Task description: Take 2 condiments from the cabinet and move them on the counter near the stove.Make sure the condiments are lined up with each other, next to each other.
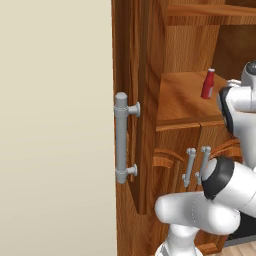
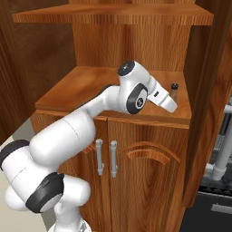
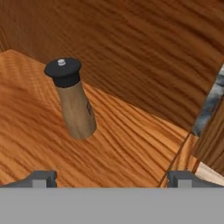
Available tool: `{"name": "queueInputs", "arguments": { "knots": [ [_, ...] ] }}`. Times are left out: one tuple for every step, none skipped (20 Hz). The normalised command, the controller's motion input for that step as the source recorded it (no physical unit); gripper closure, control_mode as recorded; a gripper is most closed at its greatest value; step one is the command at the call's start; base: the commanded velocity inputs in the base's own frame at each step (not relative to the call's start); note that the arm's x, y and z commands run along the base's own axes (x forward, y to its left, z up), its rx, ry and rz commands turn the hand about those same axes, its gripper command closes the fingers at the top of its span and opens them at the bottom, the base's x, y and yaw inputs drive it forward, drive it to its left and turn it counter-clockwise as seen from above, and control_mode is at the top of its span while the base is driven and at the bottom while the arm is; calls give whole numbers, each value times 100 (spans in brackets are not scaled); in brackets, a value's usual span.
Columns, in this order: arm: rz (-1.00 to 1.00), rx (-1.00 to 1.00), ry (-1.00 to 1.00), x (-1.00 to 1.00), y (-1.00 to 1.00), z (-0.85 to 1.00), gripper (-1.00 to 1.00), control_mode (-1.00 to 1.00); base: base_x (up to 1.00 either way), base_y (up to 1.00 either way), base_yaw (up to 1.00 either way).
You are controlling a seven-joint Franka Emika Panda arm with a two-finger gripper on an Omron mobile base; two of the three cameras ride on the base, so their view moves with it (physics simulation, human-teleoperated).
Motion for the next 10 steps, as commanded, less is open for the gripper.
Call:
{"name": "queueInputs", "arguments": {
  "knots": [
    [0,0,0,31,-12,0,-100,-100,0,0,0],
    [0,0,0,36,-10,0,-100,-100,0,0,0],
    [0,0,0,36,-9,0,-100,-100,0,0,0],
    [0,0,0,33,-9,0,-100,-100,0,0,0],
    [1,0,0,34,-8,0,-100,-100,0,0,0],
    [1,0,0,36,-8,0,-100,-100,0,0,0],
    [1,0,0,34,-7,0,-100,-100,0,0,0],
    [1,0,0,35,-6,0,-100,-100,0,0,0],
    [1,0,0,35,-6,-1,-100,-100,0,0,0],
    [1,0,0,27,-7,-1,-100,-100,0,0,0]
  ]
}}
